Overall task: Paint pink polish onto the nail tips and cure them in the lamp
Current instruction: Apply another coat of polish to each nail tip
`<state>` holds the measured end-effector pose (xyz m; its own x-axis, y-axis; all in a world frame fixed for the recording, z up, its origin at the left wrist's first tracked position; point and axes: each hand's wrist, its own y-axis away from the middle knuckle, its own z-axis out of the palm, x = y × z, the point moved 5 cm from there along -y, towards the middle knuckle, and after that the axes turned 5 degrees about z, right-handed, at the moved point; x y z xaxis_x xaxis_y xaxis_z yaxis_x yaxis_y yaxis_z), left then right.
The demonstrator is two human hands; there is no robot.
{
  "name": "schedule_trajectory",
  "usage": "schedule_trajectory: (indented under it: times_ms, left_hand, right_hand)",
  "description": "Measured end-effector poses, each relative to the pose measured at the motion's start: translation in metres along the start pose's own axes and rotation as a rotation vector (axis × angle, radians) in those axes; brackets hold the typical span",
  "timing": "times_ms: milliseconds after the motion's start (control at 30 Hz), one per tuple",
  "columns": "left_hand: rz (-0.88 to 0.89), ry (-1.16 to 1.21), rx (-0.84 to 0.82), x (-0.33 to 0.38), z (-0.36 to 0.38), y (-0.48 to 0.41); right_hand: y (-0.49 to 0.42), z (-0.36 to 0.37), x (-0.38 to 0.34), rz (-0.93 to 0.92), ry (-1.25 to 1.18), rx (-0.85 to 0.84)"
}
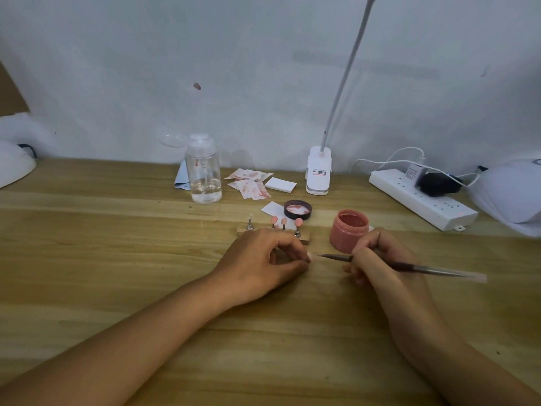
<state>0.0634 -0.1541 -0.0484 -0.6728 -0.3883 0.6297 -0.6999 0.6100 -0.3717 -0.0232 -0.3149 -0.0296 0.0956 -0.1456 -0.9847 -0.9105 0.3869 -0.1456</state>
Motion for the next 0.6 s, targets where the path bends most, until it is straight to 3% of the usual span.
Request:
schedule_trajectory:
  times_ms: [167, 300, 433, 600]
  left_hand:
    - [-0.008, -0.009, -0.012, 0.0011, -0.0007, -0.0004]
    - [-0.017, 0.007, -0.015, 0.0009, -0.0005, -0.0005]
    - [-0.021, 0.011, -0.020, 0.0013, -0.0001, -0.0011]
    - [-0.017, 0.047, -0.022, 0.0017, 0.0002, -0.0009]
  right_hand:
    - [0.0017, 0.0067, -0.0011, -0.026, 0.073, -0.090]
    - [0.0000, -0.0002, 0.0028, 0.009, 0.002, -0.024]
    - [0.0037, 0.0088, -0.0020, -0.032, 0.027, -0.128]
    - [0.0026, 0.0034, -0.0003, -0.001, -0.035, -0.078]
